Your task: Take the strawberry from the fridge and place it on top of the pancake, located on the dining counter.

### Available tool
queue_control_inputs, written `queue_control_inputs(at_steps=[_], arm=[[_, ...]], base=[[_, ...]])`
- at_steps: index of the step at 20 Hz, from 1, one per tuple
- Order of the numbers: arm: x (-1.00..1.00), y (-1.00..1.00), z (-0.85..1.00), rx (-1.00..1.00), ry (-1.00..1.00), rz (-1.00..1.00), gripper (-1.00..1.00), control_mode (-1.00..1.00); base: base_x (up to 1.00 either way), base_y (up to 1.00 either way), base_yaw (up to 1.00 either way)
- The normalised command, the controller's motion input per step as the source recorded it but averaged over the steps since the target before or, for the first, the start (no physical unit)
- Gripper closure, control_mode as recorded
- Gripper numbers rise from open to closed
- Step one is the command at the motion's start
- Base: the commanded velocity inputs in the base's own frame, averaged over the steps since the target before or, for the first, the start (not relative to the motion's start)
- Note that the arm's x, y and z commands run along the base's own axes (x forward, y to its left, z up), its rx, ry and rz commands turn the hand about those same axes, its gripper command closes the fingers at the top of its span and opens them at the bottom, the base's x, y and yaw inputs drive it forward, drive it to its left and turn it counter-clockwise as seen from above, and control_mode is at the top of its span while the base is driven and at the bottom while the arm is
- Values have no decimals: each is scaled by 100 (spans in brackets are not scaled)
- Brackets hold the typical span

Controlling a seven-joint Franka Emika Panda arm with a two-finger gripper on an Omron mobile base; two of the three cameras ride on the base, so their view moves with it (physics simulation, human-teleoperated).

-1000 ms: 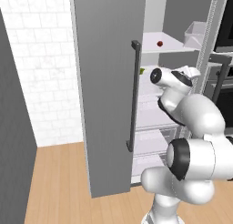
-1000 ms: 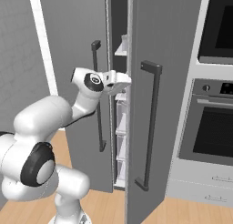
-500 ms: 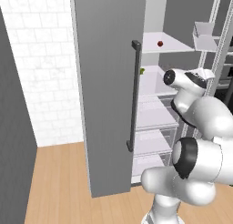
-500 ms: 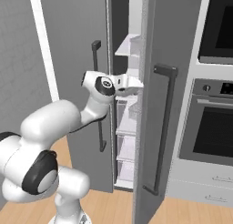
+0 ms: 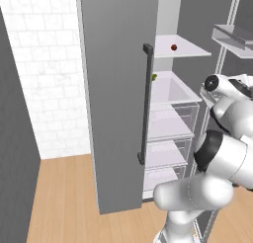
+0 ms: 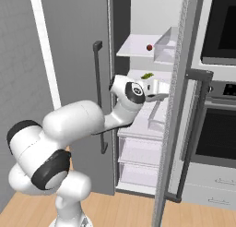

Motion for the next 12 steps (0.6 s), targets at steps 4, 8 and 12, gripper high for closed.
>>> queue_control_inputs(at_steps=[4, 8, 12], arm=[[-2, -87, -8, 1, 0, 0, -100, -100], [-4, -80, -13, 0, -5, 0, -100, -100], [-4, -41, -9, 0, -2, 0, -100, -100]], base=[[0, 0, 0], [0, 0, 0], [0, 0, 0]])
